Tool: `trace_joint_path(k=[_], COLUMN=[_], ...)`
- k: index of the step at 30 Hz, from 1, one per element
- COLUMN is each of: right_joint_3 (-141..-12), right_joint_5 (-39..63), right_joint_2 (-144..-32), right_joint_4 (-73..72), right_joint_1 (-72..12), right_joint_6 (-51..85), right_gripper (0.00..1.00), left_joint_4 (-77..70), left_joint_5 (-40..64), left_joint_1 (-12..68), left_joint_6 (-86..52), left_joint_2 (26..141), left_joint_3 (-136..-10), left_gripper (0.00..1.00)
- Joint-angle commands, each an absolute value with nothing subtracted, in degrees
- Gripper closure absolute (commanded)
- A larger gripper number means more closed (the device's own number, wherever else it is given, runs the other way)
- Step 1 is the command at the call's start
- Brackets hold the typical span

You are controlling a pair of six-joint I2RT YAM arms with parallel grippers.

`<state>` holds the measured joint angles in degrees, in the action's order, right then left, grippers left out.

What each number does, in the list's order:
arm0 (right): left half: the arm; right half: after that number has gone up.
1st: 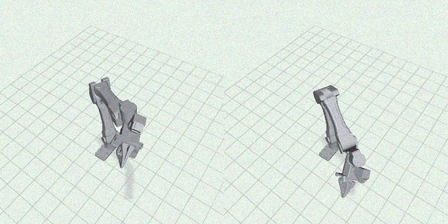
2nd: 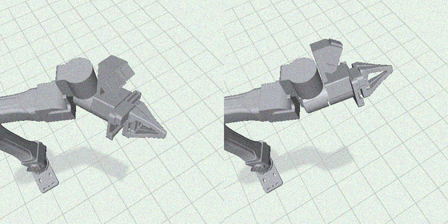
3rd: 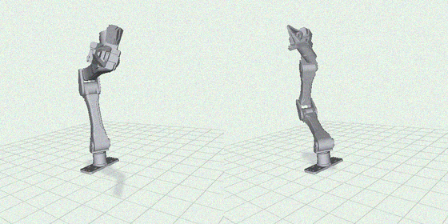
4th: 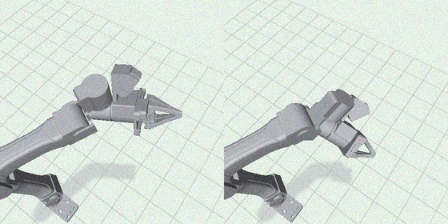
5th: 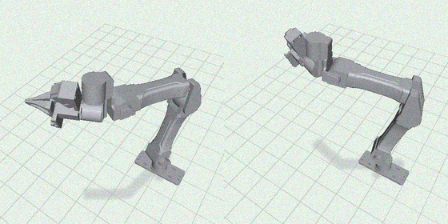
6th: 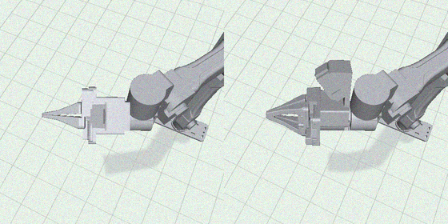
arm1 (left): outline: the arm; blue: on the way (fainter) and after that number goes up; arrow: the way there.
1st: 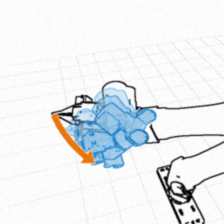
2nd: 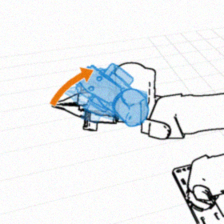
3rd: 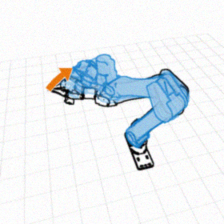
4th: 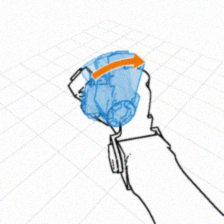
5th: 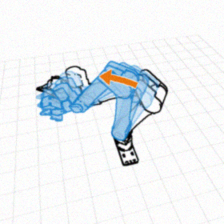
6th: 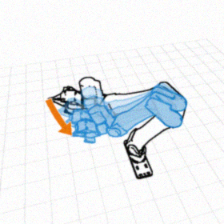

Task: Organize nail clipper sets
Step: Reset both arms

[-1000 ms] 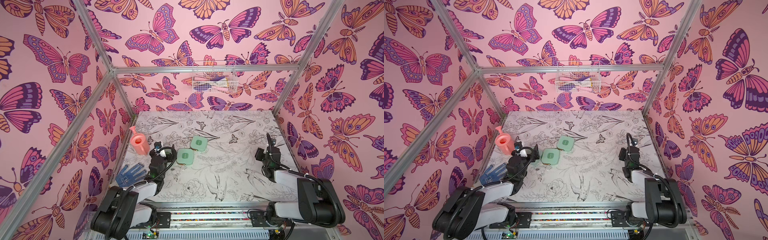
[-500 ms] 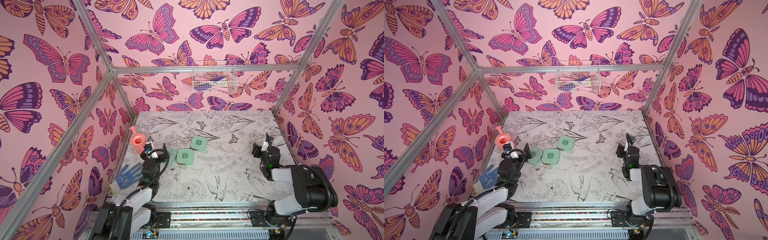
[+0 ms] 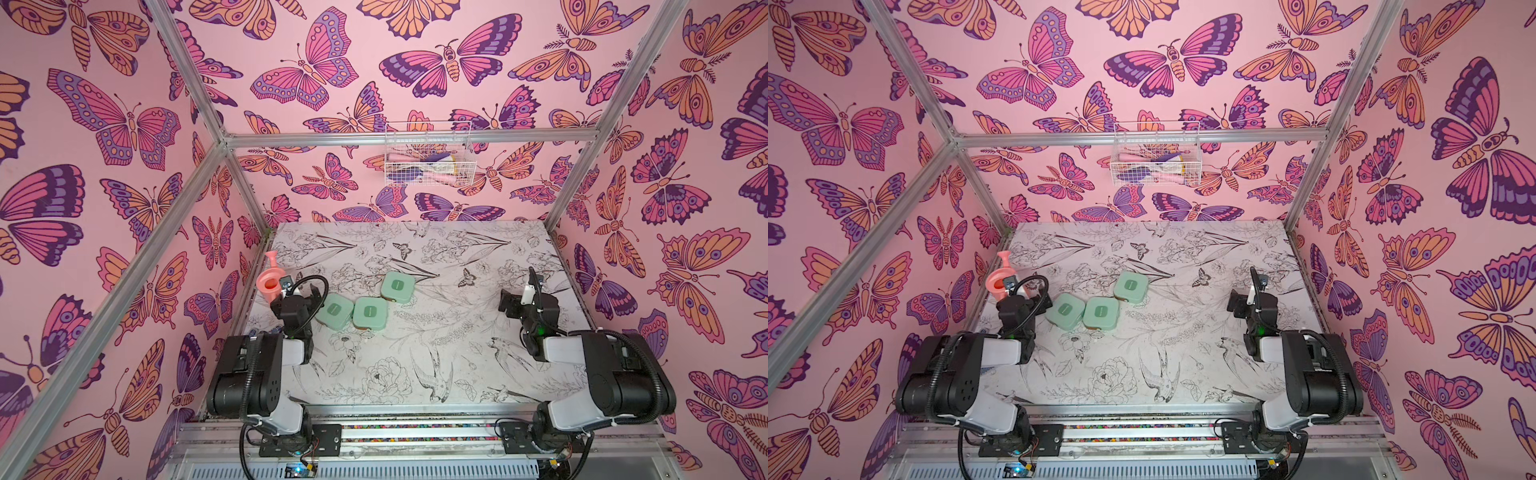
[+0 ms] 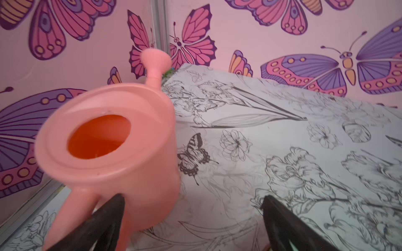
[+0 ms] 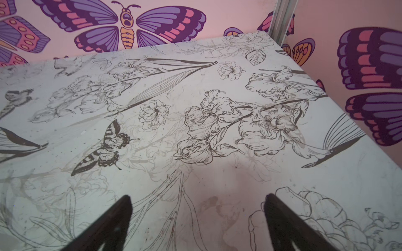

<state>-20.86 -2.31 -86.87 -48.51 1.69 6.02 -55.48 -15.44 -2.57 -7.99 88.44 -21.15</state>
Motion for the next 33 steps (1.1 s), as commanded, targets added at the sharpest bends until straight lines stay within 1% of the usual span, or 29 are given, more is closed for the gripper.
trace_joint_path(k=[1, 2, 3, 4, 5, 6, 8, 10, 12, 30, 31, 33], right_joint_3=[-22.1, -22.1, -22.1, -22.1, -22.3, -22.3, -22.3, -22.3, -22.3, -22.4, -22.2, -18.9], right_joint_5=[-1.5, -1.5, -1.5, -1.4, -1.4, -1.4, -1.5, -1.5, -1.5, -1.4, -1.4, -2.8], right_joint_2=[-86.0, -86.0, -86.0, -86.0, -86.1, -86.1, -86.0, -86.0, -86.1, -86.1, -86.0, -82.9], right_joint_4=[-48.0, -48.0, -47.9, -47.8, -47.6, -47.7, -47.6, -47.7, -47.6, -47.6, -48.0, -54.4], right_joint_1=[1.9, 1.9, 1.9, 1.9, 1.9, 1.9, 1.9, 1.8, 1.8, 1.8, 1.6, -0.2], right_joint_6=[4.9, 4.9, 4.9, 4.8, 4.8, 4.8, 4.8, 4.8, 4.8, 4.7, 4.4, 2.6], right_gripper=[0.01, 0.01, 0.01, 0.01, 0.01, 0.01, 0.01, 0.01, 0.01, 0.01, 0.01, 0.01], left_joint_4=[-53.4, -55.2, -53.7, -51.4, -51.5, -53.4, -51.7, -53.6, -52.0, -53.0, -53.0, -53.1], left_joint_5=[-15.3, -15.3, -15.3, 7.0, 7.5, 7.6, 7.8, 7.9, 8.3, 9.3, 9.3, 9.3], left_joint_1=[-2.3, -2.3, -2.3, -2.2, -2.2, -2.3, -2.4, -2.6, -3.0, -3.6, -3.5, -3.5], left_joint_6=[-8.1, -8.1, -8.1, -8.1, 0.8, 2.3, 2.1, 2.1, 1.5, 1.4, 1.4, 1.4], left_joint_2=[87.9, 89.1, 89.0, 88.2, 88.3, 88.9, 88.3, 89.0, 88.5, 88.8, 88.8, 88.8], left_joint_3=[-19.8, -19.8, -20.4, -20.9, -21.0, -20.6, -21.1, -20.7, -21.0, -20.7, -20.7, -20.7], left_gripper=[0.00, 0.01, 0.01, 0.01, 0.01, 0.01, 0.01, 0.01, 0.01, 0.01, 0.01, 0.01])
